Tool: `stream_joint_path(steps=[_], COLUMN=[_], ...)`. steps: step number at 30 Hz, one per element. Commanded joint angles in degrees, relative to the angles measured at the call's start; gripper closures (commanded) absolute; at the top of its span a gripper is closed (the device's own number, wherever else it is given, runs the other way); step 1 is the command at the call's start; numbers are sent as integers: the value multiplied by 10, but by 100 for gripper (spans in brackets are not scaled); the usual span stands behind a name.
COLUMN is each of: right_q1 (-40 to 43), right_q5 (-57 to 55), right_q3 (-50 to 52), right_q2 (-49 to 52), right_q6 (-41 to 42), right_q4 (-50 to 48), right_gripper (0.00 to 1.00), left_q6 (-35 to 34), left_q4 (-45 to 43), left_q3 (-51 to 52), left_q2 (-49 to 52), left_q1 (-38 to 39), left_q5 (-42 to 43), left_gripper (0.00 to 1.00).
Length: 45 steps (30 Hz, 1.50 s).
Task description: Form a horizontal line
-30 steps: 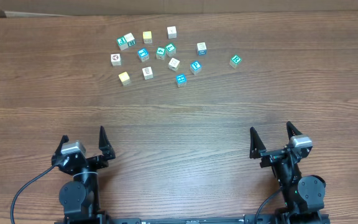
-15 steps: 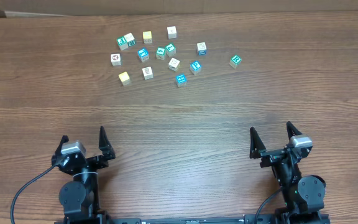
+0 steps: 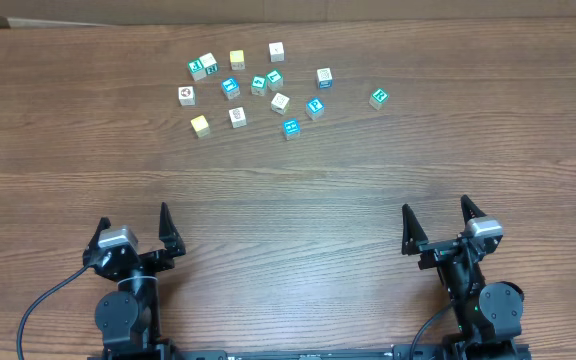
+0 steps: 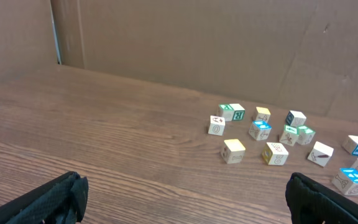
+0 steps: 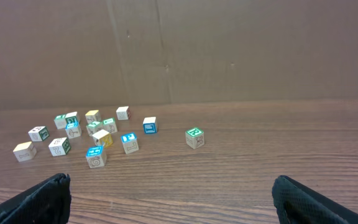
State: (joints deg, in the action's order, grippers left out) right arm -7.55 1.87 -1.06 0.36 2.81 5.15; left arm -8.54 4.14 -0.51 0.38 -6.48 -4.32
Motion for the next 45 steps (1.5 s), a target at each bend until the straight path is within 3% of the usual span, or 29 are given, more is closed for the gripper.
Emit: stream_joint_path(steps=[1,6,16,21,29,31,35,38,39,41,45], right_q1=[-2,-2,-2,-2,-2,-2,-2,-2,-2,-2,-2], right_q5=[-7,-7,-7,-7,-7,-7,-7,-7,-7,-7,-7], right_q3=[6,6,6,6,6,6,6,6,6,6,6], right_q2=[-2,-2,-2,-2,-2,-2,-2,-2,-2,-2,-2], right_q6=[2,2,2,2,2,2,2,2,2,2,2], right_q4=[-3,-3,-3,-3,-3,-3,-3,-3,-3,-3,-3], right_gripper=[0,0,0,0,0,0,0,0,0,0,0], left_q6=[-21,-28,-28,-28,-14,-13,-9,5,20,25,46], left_q4=[-12,7,169,256,533,589,614,594,589,581,568], left_q3=[2,-32,-299,-506,-898,-950,-970,-970,-970,-970,-970], left_q2=[-1,-1,63,216,527,580,673,719,734,765,843], left_q1=[1,1,1,1,1,1,1,2,2,2,7], left_q5=[-2,64,70,107,209,209,203,201,191,167,163], left_gripper=[0,0,0,0,0,0,0,27,41,43,36])
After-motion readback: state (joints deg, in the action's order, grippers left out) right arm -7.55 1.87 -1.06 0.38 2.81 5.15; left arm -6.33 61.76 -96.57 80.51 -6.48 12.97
